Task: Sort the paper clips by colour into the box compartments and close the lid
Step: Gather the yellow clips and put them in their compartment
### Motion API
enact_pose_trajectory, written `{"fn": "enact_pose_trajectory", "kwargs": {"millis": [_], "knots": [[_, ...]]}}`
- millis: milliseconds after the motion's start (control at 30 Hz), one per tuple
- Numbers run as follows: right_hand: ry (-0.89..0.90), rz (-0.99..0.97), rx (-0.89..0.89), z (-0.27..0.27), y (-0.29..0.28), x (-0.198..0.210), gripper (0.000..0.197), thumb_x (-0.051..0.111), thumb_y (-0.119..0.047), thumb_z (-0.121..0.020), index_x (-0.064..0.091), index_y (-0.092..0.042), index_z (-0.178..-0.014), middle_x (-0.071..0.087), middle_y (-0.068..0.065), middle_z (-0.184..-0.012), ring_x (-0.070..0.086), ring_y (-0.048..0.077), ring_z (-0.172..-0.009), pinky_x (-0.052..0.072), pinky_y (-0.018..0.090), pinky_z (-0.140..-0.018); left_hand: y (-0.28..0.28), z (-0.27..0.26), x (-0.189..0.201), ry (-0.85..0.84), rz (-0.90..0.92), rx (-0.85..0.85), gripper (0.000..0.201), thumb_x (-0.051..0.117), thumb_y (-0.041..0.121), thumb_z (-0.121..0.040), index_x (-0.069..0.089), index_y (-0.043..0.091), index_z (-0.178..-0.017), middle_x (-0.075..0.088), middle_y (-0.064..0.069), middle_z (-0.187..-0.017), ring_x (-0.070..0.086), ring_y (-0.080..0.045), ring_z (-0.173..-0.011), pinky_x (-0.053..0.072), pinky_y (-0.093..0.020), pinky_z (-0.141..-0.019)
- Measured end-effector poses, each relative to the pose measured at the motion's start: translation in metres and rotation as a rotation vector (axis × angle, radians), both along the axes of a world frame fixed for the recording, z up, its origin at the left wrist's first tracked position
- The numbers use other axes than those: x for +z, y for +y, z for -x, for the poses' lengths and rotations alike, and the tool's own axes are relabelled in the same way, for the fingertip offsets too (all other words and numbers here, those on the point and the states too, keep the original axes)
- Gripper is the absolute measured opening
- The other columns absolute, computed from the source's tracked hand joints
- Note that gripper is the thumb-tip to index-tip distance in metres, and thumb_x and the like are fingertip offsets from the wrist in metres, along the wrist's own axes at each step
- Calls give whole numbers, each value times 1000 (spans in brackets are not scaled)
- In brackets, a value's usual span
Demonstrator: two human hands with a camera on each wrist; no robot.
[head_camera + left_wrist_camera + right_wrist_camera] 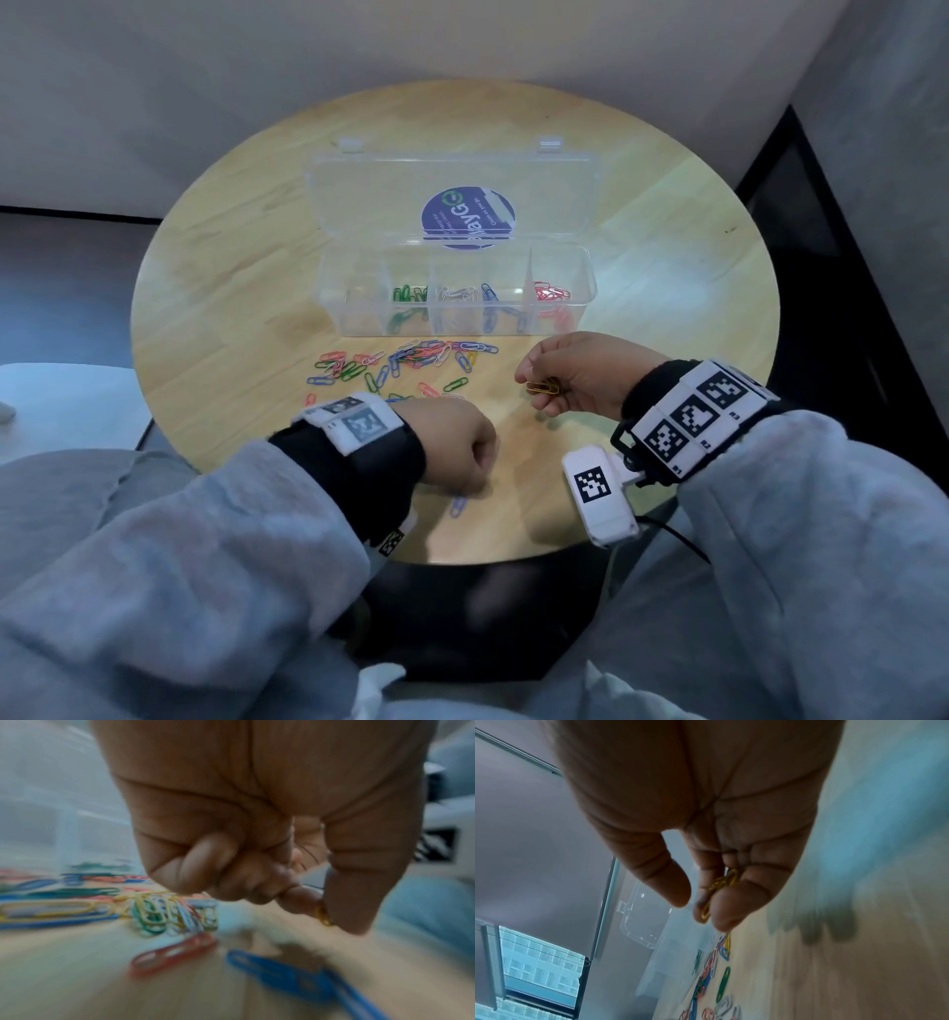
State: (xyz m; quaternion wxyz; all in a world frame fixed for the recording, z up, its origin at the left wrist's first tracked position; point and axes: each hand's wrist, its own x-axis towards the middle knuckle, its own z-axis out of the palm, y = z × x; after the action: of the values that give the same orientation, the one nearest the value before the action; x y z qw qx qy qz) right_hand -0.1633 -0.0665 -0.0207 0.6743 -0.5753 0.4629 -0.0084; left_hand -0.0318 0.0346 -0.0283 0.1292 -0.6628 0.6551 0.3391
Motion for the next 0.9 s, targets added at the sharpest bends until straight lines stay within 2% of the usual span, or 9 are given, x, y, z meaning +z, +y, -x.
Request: {"fn": "enact_pose_trajectory", "kwargs": {"millis": [167,267,333,367,433,567,700,800,900], "knots": [[-24,-23,1,-1,0,1,20,42,3,-90,53,-6,-76,47,9,-67,48,16,-56,45,17,-43,-5,-28,10,337,60,426,9,54,28,-73,52,21,-67,54,7,-62,50,-12,-59,41,-22,-59],[-31,-22,-4,-1,0,4,21,40,3,-90,53,-7,-77,45,7,-65,46,15,-54,40,17,-40,-8,-39,20,666,85,761,11,43,19,-57,45,14,-66,51,-3,-62,47,-12,-45,34,-18,-43],[-50,-29,-31,-1,0,5,22,39,3,-90,53,-7,-76,44,7,-64,45,14,-52,37,17,-40,-7,-48,29,855,140,918,7,41,13,-60,40,10,-67,50,-6,-58,47,-10,-36,30,-14,-35],[-63,-35,-52,-1,0,5,22,39,3,-91,53,-6,-77,44,7,-64,45,13,-52,37,17,-41,-7,-54,32,924,170,965,2,41,10,-67,39,9,-66,51,-7,-58,47,-10,-35,30,-13,-33],[-85,-54,-93,-2,1,5,22,39,2,-92,54,-5,-78,44,7,-66,46,12,-51,39,16,-42,-5,-68,33,979,231,1030,21,34,-1,-81,37,9,-63,52,-7,-56,47,-10,-34,29,-12,-31],[-105,-112,-140,-8,7,5,21,35,3,-92,54,-4,-85,47,8,-71,48,13,-55,44,15,-46,-2,-85,32,1045,290,1130,31,28,-9,-83,35,12,-60,49,-9,-59,45,-9,-33,30,-10,-30],[-134,-133,-146,-25,14,12,25,31,8,-90,53,-3,-90,50,10,-75,50,17,-62,48,15,-50,-2,-99,32,1167,339,1306,22,38,3,-90,47,11,-72,50,-9,-70,54,-8,-38,41,-11,-36],[-149,-115,-128,-45,13,22,34,26,14,-86,55,-3,-87,53,11,-75,53,18,-65,52,16,-52,-2,-116,35,1287,379,1419,20,42,16,-94,53,8,-80,57,-13,-82,64,-16,-64,54,-15,-50],[-176,-95,-130,-73,7,34,38,22,17,-83,54,-2,-86,53,14,-80,56,19,-68,54,16,-56,-2,-132,36,1341,365,1400,25,41,27,-95,55,9,-87,57,-14,-92,60,-22,-82,55,-24,-70]]}}
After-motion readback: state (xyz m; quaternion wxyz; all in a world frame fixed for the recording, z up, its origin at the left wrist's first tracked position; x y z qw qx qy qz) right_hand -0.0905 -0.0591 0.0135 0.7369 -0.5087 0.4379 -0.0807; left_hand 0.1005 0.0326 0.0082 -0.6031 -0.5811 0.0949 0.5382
